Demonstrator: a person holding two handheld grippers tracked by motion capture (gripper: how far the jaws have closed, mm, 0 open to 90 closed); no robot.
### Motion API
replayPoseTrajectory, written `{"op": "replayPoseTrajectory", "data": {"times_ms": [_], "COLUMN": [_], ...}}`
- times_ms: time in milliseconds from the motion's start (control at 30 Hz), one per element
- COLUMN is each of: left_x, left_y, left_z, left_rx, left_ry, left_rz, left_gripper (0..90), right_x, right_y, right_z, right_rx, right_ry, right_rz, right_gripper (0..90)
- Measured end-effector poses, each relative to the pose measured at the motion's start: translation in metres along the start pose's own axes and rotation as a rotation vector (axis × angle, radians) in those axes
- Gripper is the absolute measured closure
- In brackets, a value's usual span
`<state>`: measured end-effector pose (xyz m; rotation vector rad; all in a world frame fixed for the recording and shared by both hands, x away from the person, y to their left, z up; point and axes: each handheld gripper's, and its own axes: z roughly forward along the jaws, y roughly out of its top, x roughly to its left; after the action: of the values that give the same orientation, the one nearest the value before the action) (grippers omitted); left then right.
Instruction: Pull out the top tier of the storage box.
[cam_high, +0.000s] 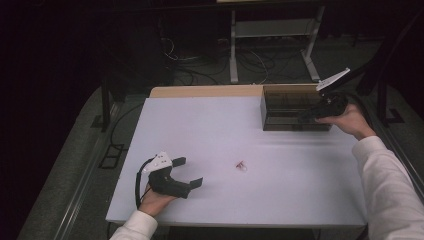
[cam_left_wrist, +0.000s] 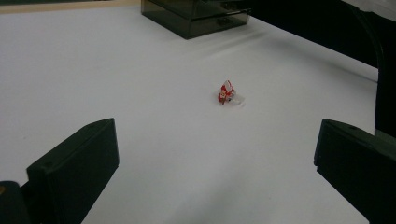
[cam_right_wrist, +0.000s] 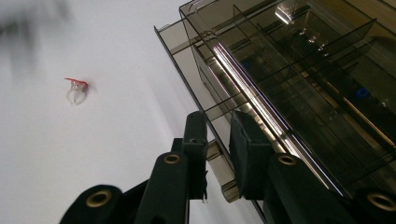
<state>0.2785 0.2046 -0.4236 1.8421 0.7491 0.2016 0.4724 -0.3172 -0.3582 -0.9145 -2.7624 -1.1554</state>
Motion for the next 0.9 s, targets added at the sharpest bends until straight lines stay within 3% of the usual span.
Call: {"op": "replayPoseTrajectory", "data": {"times_ms": [233, 467, 900], "left_x": [0.000, 0.000, 0.000], "left_y": [0.000, 0.000, 0.000], "left_z": [0.000, 0.000, 0.000], "left_rx": [-0.001, 0.001, 0.001], "left_ry": [0.003, 0.002, 0.003], "left_rz": [-0.002, 0.001, -0.001], "left_gripper": [0.0, 0.0, 0.0], "right_x": [-0.001, -0.001, 0.001], "right_y": [-0.002, -0.008, -0.009], "right_z": [0.002, 0.001, 0.000], "right_rx": [0.004, -0.033, -0.023], "right_ry": [-0.001, 0.005, 0.010], "right_rz": [-0.017, -0.022, -0.042], "right_gripper": [78.4, 79.2, 80.2]}}
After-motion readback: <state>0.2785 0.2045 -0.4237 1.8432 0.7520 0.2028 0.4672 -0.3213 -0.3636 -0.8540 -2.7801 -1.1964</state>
